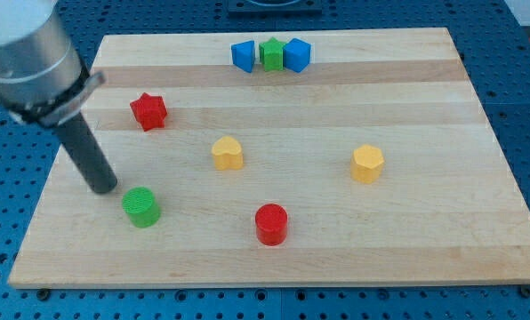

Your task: Keep the green circle at the left side of the yellow heart

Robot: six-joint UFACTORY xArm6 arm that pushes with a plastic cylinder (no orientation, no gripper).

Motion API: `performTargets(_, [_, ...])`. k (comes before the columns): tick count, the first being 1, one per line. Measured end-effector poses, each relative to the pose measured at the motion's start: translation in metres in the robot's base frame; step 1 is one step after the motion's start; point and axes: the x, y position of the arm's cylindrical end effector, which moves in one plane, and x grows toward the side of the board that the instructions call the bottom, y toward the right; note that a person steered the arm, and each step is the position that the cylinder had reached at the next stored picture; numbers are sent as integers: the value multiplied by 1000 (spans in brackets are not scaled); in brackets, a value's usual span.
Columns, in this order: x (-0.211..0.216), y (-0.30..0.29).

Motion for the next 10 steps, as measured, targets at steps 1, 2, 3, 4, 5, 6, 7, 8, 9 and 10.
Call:
performTargets(1, [44, 22])
performTargets(2, [67, 56])
performTargets(3, [61, 64])
performTargets(4, [59, 44])
performTargets(5, [52, 42])
performTargets(6, [35, 48])
performTargets(7, [17, 48])
performTargets(8, [0, 56])
performTargets(9, [-11, 75])
performTargets(10, [-29, 83])
